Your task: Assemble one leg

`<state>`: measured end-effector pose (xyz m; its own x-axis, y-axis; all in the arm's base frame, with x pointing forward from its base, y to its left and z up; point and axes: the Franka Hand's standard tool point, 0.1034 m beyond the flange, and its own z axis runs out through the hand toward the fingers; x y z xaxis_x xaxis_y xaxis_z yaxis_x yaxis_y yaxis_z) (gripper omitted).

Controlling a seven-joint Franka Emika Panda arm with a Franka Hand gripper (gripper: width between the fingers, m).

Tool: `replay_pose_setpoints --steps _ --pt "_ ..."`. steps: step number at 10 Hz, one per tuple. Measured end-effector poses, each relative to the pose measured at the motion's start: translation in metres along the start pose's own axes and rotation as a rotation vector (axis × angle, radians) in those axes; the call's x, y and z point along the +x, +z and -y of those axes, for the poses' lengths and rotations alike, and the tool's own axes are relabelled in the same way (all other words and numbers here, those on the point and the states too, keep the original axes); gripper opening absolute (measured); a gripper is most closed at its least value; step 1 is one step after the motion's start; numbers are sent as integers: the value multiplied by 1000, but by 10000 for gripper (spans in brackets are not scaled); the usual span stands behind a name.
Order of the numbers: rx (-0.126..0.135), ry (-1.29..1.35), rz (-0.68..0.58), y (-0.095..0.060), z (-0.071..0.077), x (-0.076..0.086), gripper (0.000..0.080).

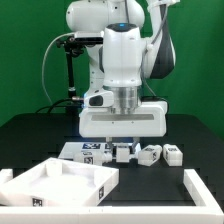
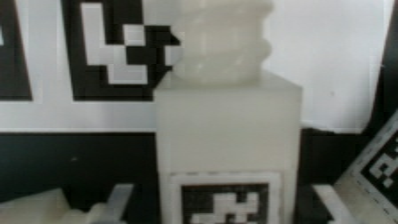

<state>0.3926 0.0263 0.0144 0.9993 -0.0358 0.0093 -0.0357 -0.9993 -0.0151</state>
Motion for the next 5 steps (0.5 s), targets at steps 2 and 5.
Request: replay_pose_setpoints --steps 2,5 --pt "0 -2 0 0 0 0 284" --pt "18 -10 31 -28 -6 2 629"
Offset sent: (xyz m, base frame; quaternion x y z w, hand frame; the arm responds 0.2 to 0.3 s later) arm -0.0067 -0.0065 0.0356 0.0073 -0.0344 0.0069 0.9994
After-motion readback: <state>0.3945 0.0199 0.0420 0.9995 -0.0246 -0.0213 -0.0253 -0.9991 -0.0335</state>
